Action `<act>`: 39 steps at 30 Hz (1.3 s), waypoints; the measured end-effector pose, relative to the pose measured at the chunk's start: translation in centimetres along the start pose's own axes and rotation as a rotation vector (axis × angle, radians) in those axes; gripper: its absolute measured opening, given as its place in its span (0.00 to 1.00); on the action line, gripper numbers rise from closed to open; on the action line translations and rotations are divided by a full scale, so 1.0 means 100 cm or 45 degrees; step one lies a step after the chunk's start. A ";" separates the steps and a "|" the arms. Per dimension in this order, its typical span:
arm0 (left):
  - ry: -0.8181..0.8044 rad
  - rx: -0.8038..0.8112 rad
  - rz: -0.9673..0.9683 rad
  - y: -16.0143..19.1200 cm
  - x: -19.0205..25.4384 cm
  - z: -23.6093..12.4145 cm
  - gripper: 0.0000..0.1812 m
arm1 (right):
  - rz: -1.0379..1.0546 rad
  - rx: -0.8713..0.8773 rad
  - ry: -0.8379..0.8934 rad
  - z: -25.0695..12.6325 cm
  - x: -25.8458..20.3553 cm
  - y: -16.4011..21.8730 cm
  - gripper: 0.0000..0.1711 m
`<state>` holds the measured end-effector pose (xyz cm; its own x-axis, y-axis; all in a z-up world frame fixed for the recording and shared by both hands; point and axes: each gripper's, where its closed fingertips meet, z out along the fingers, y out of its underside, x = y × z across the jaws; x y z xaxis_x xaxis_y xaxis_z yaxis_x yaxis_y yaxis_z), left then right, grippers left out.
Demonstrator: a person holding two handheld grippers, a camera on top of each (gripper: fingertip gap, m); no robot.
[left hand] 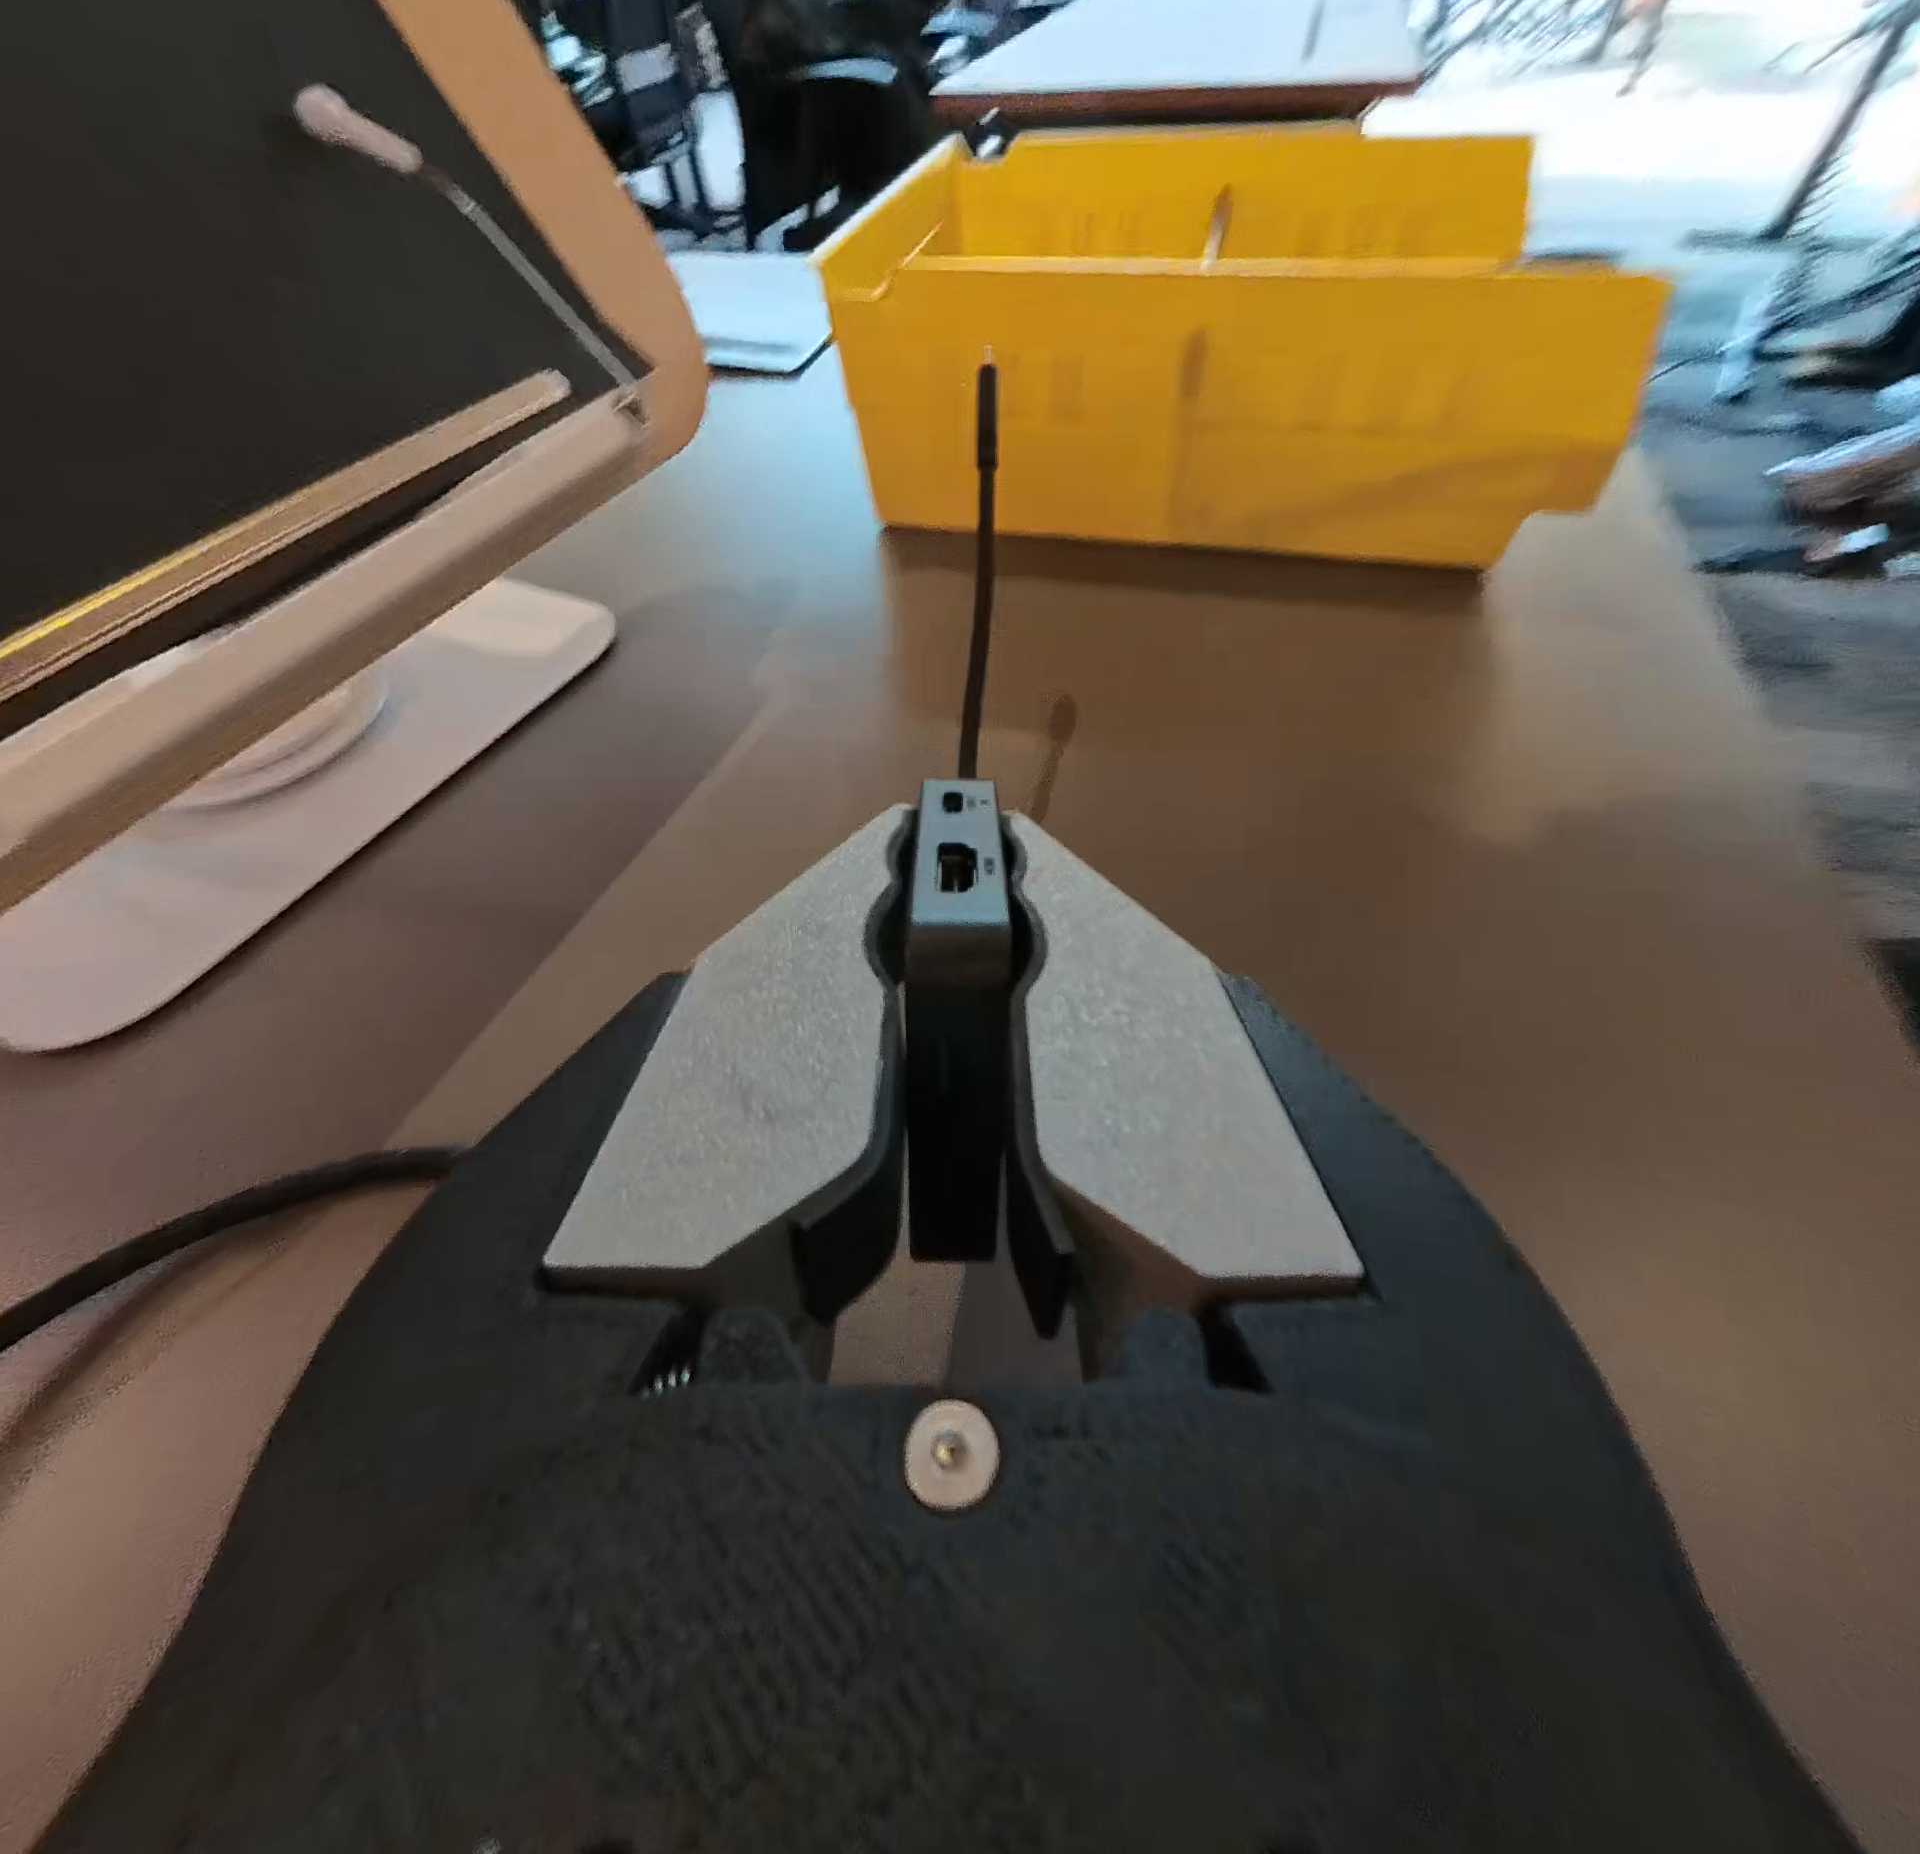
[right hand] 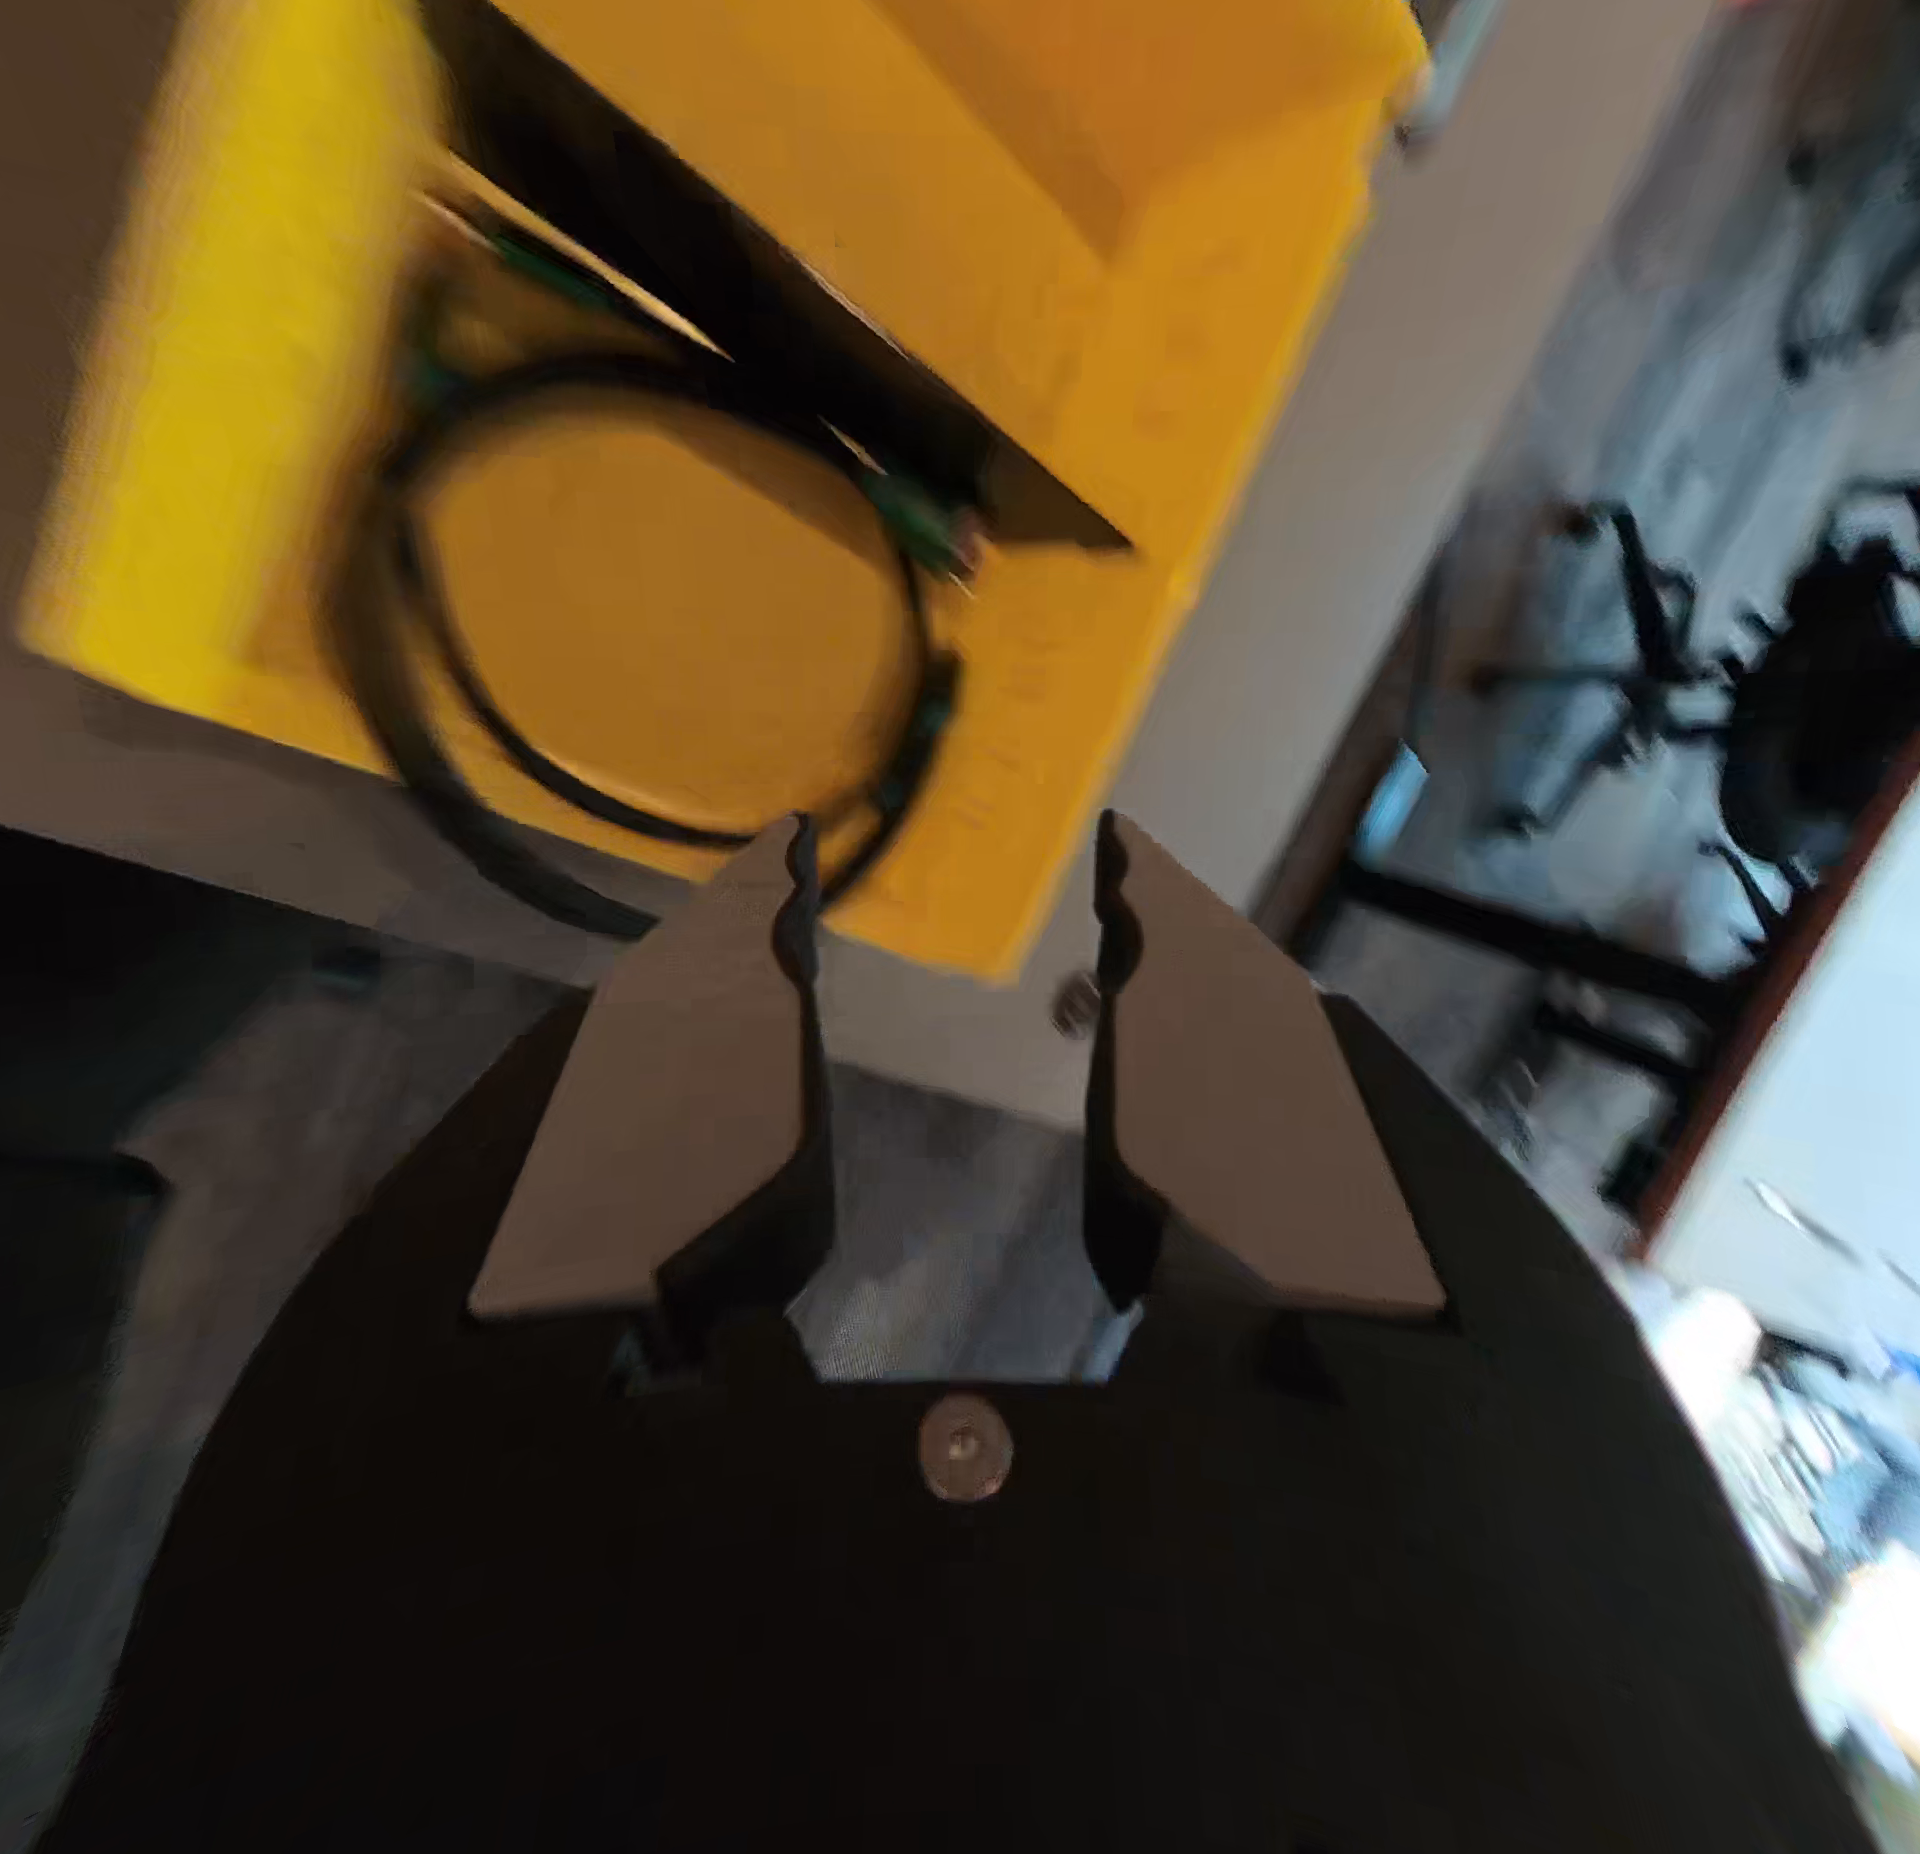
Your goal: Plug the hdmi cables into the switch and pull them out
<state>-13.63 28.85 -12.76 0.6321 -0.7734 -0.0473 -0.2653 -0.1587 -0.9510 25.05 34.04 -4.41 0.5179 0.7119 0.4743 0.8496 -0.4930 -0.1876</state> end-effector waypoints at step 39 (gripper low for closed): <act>0.347 0.239 -0.286 -0.031 0.037 -0.001 0.19 | 0.155 0.609 -0.177 -0.004 -0.035 -0.192 0.07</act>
<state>-10.56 26.37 -9.99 0.4362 -0.8707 0.2273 0.0112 -0.2473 -0.9689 6.95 40.83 -2.13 0.5965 0.7395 0.3119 0.7164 -0.3155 -0.6222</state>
